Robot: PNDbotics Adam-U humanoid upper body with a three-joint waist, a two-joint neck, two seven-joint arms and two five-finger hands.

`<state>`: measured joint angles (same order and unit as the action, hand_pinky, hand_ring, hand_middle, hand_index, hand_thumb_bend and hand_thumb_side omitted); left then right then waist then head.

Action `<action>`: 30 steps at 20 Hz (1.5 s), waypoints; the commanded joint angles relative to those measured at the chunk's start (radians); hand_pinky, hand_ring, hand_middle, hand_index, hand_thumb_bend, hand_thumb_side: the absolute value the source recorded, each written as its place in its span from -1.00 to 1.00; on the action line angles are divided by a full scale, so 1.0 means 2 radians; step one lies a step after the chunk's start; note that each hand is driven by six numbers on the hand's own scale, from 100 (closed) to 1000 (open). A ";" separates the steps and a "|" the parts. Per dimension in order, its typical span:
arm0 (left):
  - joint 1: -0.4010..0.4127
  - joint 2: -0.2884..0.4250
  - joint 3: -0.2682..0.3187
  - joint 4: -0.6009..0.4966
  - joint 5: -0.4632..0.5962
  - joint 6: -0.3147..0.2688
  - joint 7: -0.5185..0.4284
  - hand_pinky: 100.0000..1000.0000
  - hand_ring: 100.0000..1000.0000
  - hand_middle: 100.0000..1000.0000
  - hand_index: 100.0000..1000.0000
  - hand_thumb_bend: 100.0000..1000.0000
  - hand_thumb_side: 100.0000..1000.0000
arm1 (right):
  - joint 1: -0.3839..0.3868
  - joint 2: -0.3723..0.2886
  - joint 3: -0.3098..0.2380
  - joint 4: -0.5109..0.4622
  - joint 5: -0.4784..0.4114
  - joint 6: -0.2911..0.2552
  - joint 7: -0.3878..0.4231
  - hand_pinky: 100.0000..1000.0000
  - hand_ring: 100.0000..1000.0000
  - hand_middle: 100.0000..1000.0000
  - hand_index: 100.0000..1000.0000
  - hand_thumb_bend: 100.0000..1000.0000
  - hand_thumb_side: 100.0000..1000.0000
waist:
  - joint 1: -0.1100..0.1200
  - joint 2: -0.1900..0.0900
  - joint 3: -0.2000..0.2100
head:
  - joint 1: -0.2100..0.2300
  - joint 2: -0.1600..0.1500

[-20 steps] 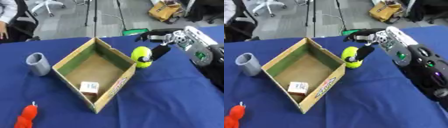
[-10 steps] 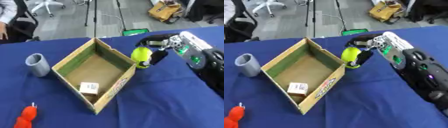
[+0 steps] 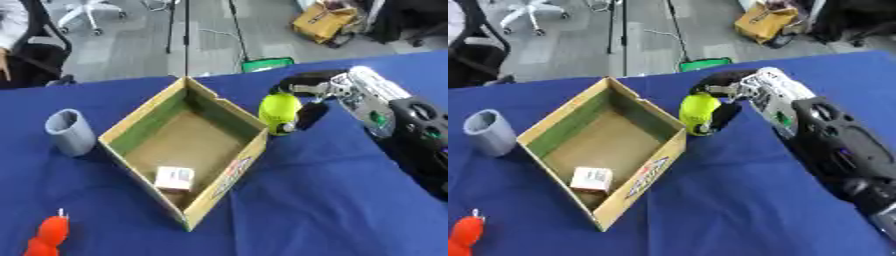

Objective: Pick up objects on the table and place them in the box.

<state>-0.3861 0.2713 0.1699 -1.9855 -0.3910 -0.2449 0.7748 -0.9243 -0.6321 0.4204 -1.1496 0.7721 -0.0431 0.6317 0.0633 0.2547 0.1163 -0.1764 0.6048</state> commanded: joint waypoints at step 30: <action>-0.007 0.003 0.003 -0.007 0.004 0.008 0.007 0.79 0.72 0.66 0.59 -1.00 1.00 | -0.019 0.012 -0.004 0.049 0.038 -0.019 -0.014 0.45 0.75 0.86 1.00 -0.20 -0.44 | 0.000 -0.001 0.004 | -0.002 -0.006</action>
<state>-0.3882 0.2638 0.1699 -1.9855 -0.3867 -0.2289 0.7843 -0.9551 -0.5937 0.4137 -1.0671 0.8302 -0.0781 0.5999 0.0630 0.2652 0.1241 -0.1776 0.5970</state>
